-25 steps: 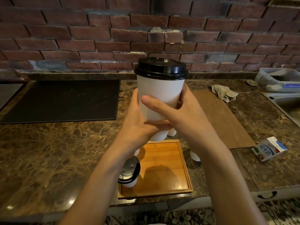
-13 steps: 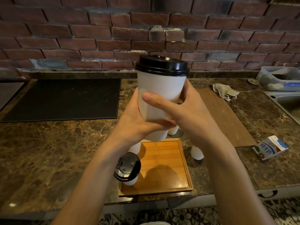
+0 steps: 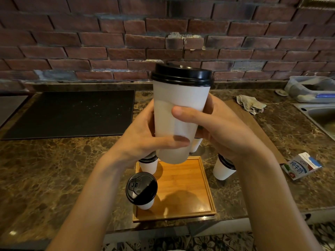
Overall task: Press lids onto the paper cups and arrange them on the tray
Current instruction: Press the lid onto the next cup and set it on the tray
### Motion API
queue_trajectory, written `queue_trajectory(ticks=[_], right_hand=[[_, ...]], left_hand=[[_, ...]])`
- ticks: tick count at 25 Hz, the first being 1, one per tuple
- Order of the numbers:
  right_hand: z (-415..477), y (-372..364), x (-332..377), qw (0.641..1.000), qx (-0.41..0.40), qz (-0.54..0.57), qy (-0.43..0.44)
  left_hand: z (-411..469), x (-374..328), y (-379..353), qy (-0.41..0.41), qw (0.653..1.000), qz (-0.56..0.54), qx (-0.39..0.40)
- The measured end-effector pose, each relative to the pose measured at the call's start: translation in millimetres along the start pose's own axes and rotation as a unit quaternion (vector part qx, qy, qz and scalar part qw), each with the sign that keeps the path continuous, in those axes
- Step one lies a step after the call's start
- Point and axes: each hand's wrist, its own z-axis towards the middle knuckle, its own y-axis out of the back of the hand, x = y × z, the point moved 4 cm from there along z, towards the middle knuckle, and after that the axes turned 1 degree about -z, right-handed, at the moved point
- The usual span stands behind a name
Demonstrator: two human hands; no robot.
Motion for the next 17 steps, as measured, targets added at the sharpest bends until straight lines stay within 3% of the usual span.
queue_trajectory(ticks=[17], right_hand=[[-2,-6,13,0.994,-0.087,-0.063,0.025]], left_hand=[[1,-4,-2,-0.054,0.991,0.048,-0.116]])
